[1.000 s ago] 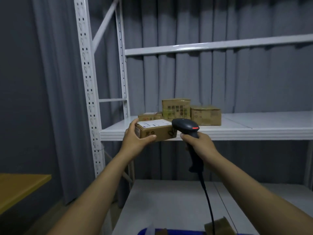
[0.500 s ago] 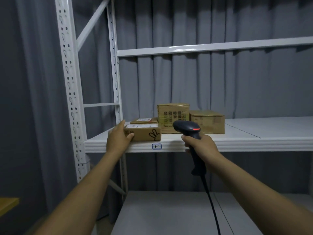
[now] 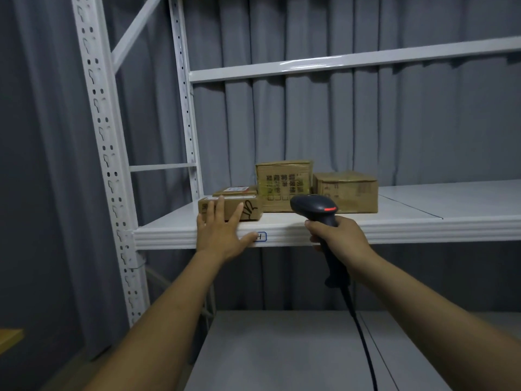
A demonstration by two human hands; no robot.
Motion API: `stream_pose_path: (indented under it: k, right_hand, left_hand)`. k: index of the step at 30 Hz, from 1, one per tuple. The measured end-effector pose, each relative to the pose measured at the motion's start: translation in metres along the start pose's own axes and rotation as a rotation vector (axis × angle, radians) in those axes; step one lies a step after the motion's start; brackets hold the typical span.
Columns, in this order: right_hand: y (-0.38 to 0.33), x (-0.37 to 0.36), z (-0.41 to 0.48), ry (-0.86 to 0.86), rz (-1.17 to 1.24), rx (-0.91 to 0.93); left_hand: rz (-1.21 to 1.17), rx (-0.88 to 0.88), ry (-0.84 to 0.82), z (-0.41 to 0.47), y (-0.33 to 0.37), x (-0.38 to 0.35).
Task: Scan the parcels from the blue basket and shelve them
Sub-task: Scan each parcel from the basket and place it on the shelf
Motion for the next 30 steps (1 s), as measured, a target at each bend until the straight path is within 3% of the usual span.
stream_pose_path:
  k: [5,16,24,30]
  right_hand:
    - [-0.001,0.006,-0.011,-0.026,-0.006,-0.022]
    - [0.013,0.034,-0.090,-0.038,-0.082,-0.092]
    - [0.110,0.054,-0.187,-0.114,-0.188,-0.286]
    - [0.194,0.048,-0.242,-0.226,-0.240,-0.446]
  left_hand:
    - [0.022,0.061,-0.152,0.004,0.002,0.005]
    - [-0.088,-0.130,-0.123,-0.088,0.080,-0.001]
    - [-0.192,-0.184,-0.379,-0.213,0.133,-0.125]
    - [-0.184,-0.164,-0.632,-0.291,0.132,-0.232]
Point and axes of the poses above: each hand's wrist, its own z-axis towards the middle knuckle, its own x-axis out of the back of the hand, y = z × x, the point moved 5 cm from there along z, towards the middle knuckle, and after that the axes turned 9 degrees about -y, right-handed, at the moved point
